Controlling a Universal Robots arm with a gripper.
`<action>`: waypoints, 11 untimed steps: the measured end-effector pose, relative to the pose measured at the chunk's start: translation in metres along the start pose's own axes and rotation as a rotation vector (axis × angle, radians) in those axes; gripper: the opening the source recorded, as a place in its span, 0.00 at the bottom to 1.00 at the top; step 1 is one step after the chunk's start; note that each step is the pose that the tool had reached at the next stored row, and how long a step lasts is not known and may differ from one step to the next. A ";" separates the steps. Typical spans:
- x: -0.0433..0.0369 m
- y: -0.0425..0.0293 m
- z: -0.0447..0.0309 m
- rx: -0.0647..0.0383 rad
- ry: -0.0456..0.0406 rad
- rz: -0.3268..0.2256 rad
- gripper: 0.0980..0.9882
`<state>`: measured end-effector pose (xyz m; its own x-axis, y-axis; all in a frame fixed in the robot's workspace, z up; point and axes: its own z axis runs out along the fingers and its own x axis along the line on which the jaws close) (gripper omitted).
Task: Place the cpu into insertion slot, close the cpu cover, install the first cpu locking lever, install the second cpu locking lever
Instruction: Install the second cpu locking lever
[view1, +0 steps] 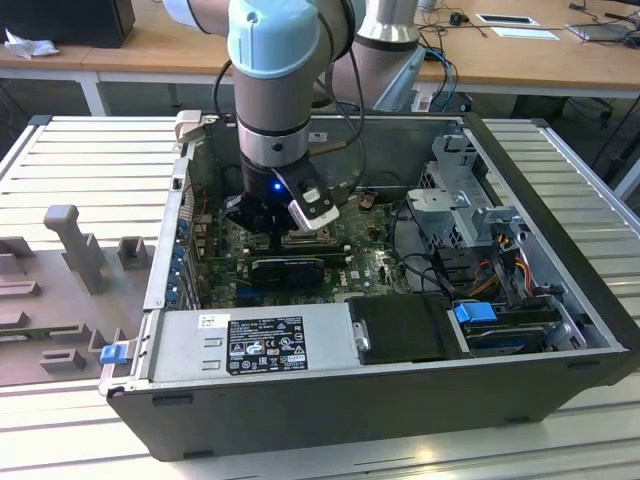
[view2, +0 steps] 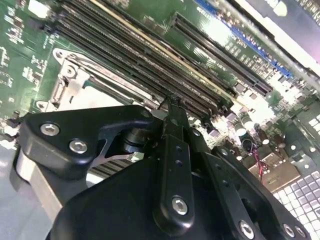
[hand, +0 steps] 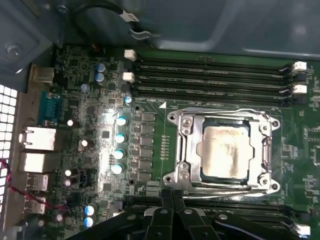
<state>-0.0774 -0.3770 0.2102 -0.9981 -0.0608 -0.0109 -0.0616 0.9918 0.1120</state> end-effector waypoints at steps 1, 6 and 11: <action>0.0001 0.0000 0.0009 -0.004 -0.0004 0.000 0.00; 0.0010 -0.0009 0.0063 -0.043 -0.0031 0.000 0.00; 0.0019 -0.0015 0.0109 -0.072 -0.0057 0.000 0.00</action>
<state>-0.0791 -0.3773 0.1991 -0.9981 -0.0598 -0.0165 -0.0618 0.9812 0.1828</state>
